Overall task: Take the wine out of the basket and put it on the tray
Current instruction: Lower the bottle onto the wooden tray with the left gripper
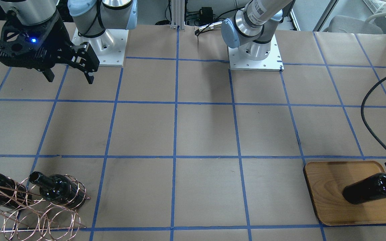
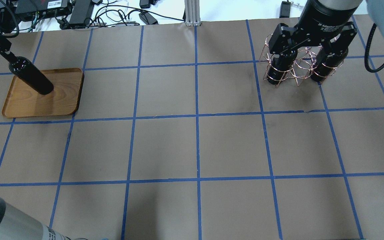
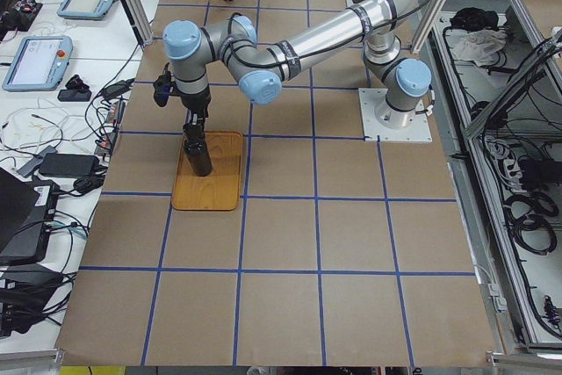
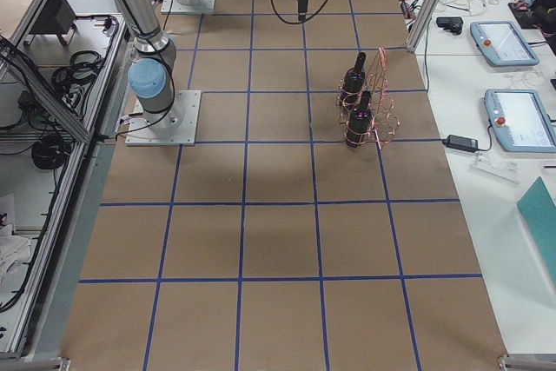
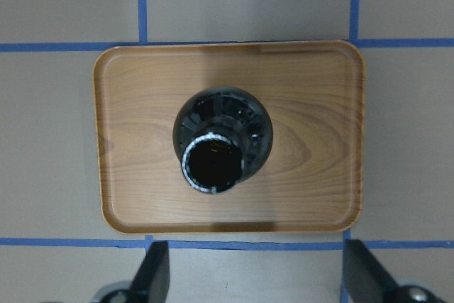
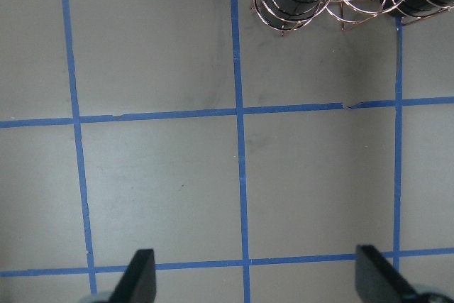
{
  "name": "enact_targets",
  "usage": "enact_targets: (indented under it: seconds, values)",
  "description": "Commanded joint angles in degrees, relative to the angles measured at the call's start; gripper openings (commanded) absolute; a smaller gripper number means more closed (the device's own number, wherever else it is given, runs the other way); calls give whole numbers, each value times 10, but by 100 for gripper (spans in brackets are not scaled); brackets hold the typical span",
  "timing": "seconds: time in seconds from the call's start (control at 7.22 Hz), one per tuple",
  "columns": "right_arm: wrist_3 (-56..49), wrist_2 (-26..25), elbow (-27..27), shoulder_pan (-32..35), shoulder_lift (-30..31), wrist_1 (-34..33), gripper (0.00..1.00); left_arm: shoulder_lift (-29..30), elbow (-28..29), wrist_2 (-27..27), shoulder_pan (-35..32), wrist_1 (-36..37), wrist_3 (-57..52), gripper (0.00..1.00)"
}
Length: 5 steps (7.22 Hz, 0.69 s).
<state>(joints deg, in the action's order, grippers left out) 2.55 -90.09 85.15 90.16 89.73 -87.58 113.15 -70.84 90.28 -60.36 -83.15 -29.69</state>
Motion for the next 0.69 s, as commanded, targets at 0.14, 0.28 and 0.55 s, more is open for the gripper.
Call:
enact_targets:
  seconds: [0.14,0.28,0.55]
  values:
    - [0,2,1,0,-3,0,100,-105,-11,9,-56,-87,58,100]
    - [1,3,1,0,-3,0,100,-126,-28,9,-115,-88,139,100]
    - [0,3,1,0,-3,-1,100,-155,-72,14,-206,-55,242,100]
